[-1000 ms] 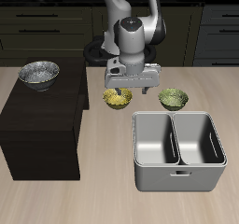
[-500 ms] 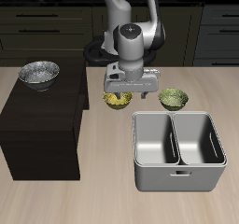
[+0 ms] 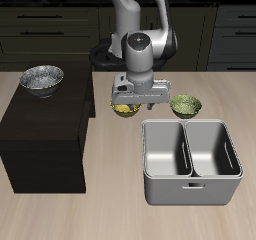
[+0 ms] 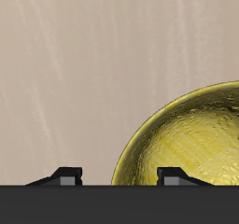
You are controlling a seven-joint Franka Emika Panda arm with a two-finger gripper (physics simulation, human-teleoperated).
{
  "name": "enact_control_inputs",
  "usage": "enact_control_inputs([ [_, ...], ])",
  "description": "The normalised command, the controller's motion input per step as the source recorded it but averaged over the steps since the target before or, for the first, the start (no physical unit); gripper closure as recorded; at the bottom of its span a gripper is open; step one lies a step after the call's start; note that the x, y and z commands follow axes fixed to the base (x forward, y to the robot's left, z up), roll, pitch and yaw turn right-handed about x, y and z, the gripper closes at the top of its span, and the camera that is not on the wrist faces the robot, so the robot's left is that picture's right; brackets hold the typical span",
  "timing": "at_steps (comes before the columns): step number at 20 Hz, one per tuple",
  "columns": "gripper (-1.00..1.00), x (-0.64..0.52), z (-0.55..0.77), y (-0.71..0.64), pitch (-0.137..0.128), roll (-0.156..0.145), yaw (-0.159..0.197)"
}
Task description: Stack the yellow bowl on the black bowl
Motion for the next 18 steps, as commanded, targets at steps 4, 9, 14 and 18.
enact_control_inputs([
  [4,1.00,-0.02,0.06,0.07,-0.009,0.018,0.002],
  [9,1.00,0.02,0.18,0.00,-0.022,0.011,-0.008],
  [14,1.00,0.02,0.24,-0.01,-0.029,0.005,-0.006],
  [18,1.00,0.03,0.29,0.00,-0.030,0.012,-0.007],
])
